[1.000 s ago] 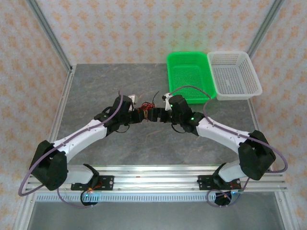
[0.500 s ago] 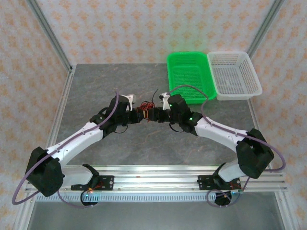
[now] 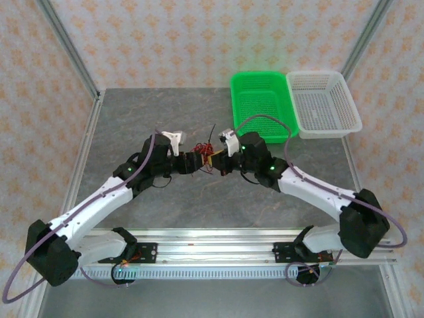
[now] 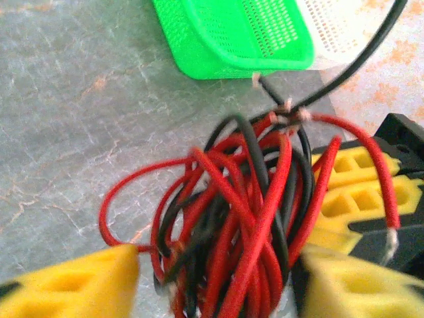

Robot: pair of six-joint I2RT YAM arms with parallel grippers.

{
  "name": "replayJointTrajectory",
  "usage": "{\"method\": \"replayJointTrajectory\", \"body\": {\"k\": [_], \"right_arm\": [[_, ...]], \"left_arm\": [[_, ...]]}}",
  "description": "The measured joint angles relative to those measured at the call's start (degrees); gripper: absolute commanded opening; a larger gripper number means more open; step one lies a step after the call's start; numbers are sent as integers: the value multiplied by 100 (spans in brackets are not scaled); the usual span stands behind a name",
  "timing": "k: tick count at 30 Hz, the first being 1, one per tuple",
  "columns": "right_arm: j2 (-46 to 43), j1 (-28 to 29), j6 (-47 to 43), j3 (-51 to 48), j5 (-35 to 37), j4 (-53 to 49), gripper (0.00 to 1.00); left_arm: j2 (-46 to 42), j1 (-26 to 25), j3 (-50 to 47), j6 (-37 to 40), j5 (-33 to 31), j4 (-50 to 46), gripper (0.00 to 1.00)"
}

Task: Untangle the cables

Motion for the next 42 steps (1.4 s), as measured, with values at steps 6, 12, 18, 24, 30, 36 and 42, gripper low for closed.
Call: {"method": "replayJointTrajectory", "body": {"k": [6, 12, 18, 24, 30, 36, 42], "right_arm": [[-525, 0, -973, -146, -94, -409, 0], [-730, 0, -1899, -170, 155, -623, 0], [-730, 0, -2468, -162, 376, -800, 0], [-728, 0, -2643, -83, 415, -887, 0], [-688, 0, -2702, -52, 407, -946, 0], [-570, 0, -2719, -31, 400, -1012, 0], [-573, 0, -2719, -28, 387, -1012, 0]], "left_arm": [[-299, 0, 122, 59, 59, -52, 91], [-431, 0, 127, 57, 435, 96, 91], [-247, 0, 162, 94, 789, 247, 90], [-48, 0, 164, 179, 938, 249, 90], [208, 0, 166, 280, 946, 249, 90], [409, 0, 166, 295, 984, 271, 82], [549, 0, 166, 297, 986, 391, 65]]}}
